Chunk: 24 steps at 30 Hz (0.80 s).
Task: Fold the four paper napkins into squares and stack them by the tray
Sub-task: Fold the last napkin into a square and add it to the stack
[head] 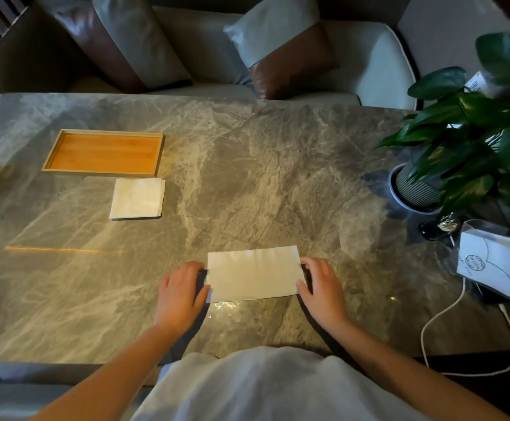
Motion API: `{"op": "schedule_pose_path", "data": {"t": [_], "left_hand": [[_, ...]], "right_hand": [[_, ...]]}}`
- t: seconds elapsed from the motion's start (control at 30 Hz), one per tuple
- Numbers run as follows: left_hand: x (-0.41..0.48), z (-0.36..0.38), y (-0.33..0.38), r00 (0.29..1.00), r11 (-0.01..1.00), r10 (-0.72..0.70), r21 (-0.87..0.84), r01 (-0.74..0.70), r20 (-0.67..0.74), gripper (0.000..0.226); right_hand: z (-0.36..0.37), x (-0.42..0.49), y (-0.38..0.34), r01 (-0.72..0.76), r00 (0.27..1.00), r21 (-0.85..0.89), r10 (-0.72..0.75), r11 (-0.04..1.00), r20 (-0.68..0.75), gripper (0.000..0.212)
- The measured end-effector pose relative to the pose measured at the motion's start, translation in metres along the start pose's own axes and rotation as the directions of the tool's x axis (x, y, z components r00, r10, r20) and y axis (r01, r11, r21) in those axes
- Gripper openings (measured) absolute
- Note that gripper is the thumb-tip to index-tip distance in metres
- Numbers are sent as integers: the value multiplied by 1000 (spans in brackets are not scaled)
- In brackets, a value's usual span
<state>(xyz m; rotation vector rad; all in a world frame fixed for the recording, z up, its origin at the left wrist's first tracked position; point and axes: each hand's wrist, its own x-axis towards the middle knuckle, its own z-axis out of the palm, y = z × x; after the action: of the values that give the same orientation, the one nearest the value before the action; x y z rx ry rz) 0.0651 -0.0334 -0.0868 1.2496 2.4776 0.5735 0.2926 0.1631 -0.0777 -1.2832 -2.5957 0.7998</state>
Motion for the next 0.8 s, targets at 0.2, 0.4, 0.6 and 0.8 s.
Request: {"op": "schedule_pose_path", "data": {"t": [0.2,0.4,0.6,0.8], "left_hand": [[7,31,48,856,908,230,215,-361,464,61],[-6,15,-9,909,946,182,185,-266,375,52],[-8,1,-16,959,956,141,218,-197,247,48],[4,14,30,950,971,238,-20,-239,203,46]], "right_hand": [[30,8,-46,349,855,-225,-210,910,474,55],[9,8,5,318,857,-259,-161,912,490,63],[12,3,9,256,903,-264,-132,930,409,60],[15,1,-19,152,914,-135,-87,979,397,46]]}}
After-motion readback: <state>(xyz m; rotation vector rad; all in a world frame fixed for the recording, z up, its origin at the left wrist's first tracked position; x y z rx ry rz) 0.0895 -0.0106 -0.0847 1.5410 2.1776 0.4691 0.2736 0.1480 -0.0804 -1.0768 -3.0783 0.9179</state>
